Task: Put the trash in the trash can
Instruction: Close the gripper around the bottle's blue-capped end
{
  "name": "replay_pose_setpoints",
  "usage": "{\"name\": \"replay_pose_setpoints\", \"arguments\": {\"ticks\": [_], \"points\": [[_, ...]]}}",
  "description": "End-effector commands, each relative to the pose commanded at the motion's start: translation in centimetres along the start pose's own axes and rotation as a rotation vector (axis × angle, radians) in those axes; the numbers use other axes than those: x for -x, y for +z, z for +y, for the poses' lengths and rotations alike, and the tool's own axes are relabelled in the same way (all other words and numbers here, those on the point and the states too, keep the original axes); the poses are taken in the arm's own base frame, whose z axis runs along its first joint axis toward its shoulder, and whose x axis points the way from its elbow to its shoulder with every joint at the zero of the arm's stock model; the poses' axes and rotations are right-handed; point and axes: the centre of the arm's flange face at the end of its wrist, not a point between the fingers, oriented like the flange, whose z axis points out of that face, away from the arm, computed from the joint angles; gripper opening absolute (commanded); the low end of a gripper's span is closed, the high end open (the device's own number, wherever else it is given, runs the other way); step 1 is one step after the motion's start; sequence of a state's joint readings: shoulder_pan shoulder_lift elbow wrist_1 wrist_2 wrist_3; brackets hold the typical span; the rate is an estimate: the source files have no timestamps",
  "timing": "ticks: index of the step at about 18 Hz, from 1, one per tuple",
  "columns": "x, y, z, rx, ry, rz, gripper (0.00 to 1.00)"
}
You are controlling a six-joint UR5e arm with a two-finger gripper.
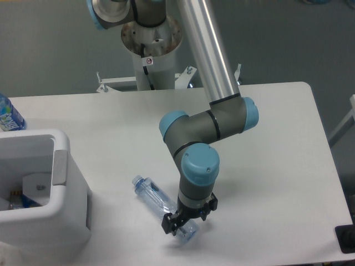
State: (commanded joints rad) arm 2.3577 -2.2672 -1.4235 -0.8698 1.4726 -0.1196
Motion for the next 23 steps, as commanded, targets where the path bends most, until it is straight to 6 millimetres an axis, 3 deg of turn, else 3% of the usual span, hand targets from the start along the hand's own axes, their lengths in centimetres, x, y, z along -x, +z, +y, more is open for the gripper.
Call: {"name": "replay_pose_setpoints", "arguments": {"ticks": [11, 12, 16, 23], "points": [[0.1, 1.7, 0.1, 0.02, -0.02, -0.004, 1.0], [0.2, 1.7, 0.0, 0.019, -0.022, -0.006, 0.98], [0.4, 1.6, 0.0, 0.014, -0.021, -0.039, 0.73], [0.5, 1.7, 0.1, 0.014, -0.022, -0.045, 0.73]]}}
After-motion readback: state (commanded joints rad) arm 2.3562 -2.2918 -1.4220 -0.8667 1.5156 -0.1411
